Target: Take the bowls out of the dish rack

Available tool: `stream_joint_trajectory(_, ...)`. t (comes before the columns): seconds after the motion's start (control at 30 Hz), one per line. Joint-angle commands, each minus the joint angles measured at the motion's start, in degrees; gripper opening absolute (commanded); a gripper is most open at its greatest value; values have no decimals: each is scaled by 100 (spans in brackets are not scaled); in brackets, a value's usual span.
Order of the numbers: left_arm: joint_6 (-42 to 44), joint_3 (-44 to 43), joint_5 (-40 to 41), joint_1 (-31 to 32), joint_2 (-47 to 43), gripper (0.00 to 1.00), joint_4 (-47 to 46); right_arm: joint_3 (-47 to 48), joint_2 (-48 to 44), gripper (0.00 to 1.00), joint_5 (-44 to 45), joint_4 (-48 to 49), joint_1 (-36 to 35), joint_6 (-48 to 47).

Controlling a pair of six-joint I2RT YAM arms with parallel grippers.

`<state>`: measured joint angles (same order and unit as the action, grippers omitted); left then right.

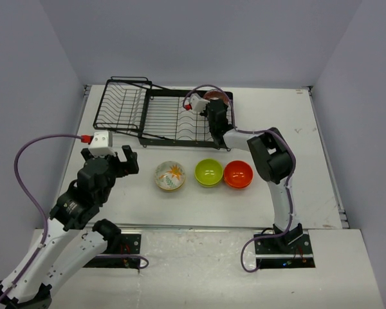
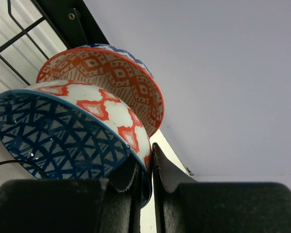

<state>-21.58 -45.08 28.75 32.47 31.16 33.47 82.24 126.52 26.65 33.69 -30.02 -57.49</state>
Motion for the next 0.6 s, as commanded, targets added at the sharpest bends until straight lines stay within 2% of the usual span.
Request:
stream_joint_trajectory(0.0, 146, 52, 8, -57, 22, 100, -245, -76, 22, 0, 147, 1313, -127, -244)
stream_joint_trajectory(0.37, 146, 70, -10, -65, -119, 100, -280, -331, -408, 0, 384, 1992, -171, -351)
stream_joint_trajectory(0.57, 190, 52, -185, -276, -48, 100, -341, -437, -751, 0, 323, 1650, -180, -8)
